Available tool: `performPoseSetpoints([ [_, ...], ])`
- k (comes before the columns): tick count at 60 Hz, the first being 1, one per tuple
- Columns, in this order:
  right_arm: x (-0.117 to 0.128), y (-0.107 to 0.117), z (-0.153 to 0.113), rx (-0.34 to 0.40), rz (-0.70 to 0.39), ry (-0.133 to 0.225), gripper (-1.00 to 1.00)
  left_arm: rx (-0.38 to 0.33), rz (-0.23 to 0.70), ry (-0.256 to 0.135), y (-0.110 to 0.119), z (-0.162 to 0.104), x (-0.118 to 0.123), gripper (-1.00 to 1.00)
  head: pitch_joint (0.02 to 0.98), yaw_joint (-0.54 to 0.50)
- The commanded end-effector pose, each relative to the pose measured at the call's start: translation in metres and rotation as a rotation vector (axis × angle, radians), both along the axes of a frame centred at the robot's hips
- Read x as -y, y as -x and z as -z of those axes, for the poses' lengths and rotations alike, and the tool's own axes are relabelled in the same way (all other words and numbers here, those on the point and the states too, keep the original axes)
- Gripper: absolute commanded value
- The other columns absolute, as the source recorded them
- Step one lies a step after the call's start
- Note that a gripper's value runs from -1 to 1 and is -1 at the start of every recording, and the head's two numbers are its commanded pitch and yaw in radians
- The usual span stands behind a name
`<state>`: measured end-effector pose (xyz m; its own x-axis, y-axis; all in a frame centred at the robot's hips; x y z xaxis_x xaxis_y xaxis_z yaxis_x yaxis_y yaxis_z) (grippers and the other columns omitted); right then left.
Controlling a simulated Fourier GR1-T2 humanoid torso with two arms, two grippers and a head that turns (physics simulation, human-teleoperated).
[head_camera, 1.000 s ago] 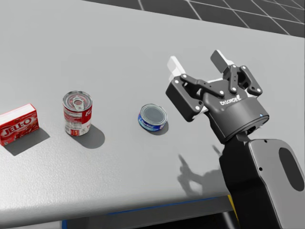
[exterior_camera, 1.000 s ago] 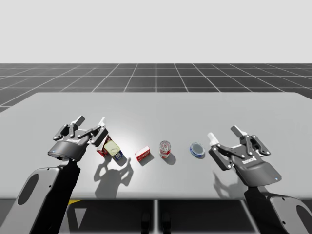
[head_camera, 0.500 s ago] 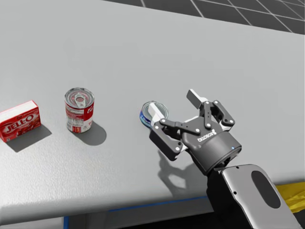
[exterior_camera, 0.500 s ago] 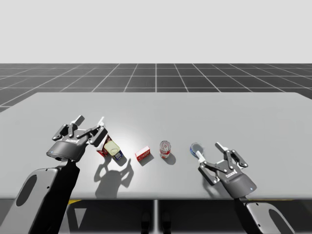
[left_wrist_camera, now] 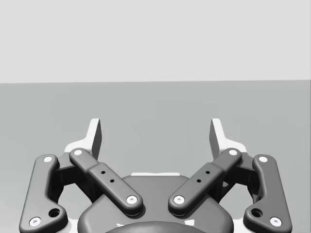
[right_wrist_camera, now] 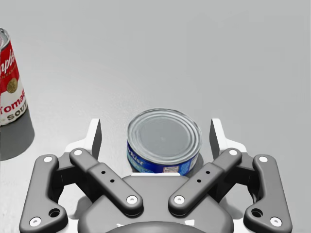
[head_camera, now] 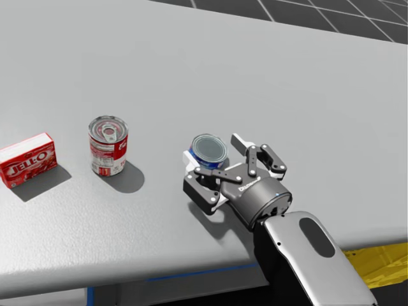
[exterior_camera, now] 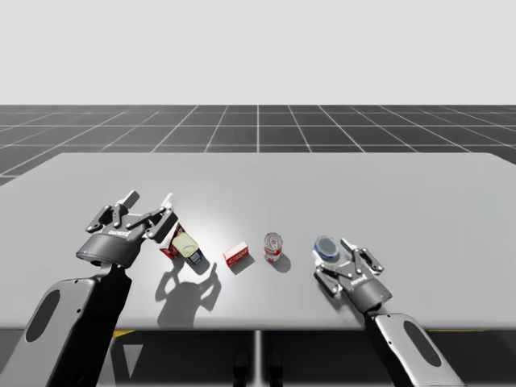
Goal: Grasp the tuna can and hold it up.
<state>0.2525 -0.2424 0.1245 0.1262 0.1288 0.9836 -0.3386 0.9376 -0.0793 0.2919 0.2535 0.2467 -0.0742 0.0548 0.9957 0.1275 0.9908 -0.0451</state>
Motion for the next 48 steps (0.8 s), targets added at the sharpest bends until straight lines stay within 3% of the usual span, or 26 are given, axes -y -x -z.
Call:
performPoseSetpoints([
  [1, -0.002, -0.011, 0.010, -0.042, 0.030, 0.008, -1.00, -0.001, 0.000, 0.000, 0.000, 0.000, 0.000, -1.00, 0.885, -0.33],
  [28, -0.004, -0.023, 0.017, -0.128, 0.049, 0.033, -1.00, -0.003, 0.003, -0.003, 0.000, 0.000, 0.001, -1.00, 0.881, -0.33],
  [30, -0.003, -0.023, 0.018, -0.125, 0.056, 0.030, -0.60, -0.004, 0.003, -0.004, 0.000, 0.000, 0.001, -1.00, 0.881, -0.33],
  [31, -0.003, -0.023, 0.017, -0.128, 0.061, 0.027, -0.13, -0.004, 0.004, -0.004, 0.000, 0.000, 0.001, -1.00, 0.881, -0.33],
  [32, -0.003, -0.023, 0.018, -0.131, 0.063, 0.025, 0.88, -0.005, 0.005, -0.006, 0.000, 0.001, 0.001, -1.00, 0.880, -0.33],
  [35, -0.002, -0.023, 0.018, -0.131, 0.063, 0.024, 1.00, -0.007, 0.006, -0.007, 0.000, 0.001, 0.001, -1.00, 0.877, -0.33],
  [48, -0.002, -0.021, 0.019, -0.139, 0.062, 0.024, 1.00, -0.010, 0.008, -0.010, 0.000, 0.001, 0.002, -1.00, 0.758, -0.33],
])
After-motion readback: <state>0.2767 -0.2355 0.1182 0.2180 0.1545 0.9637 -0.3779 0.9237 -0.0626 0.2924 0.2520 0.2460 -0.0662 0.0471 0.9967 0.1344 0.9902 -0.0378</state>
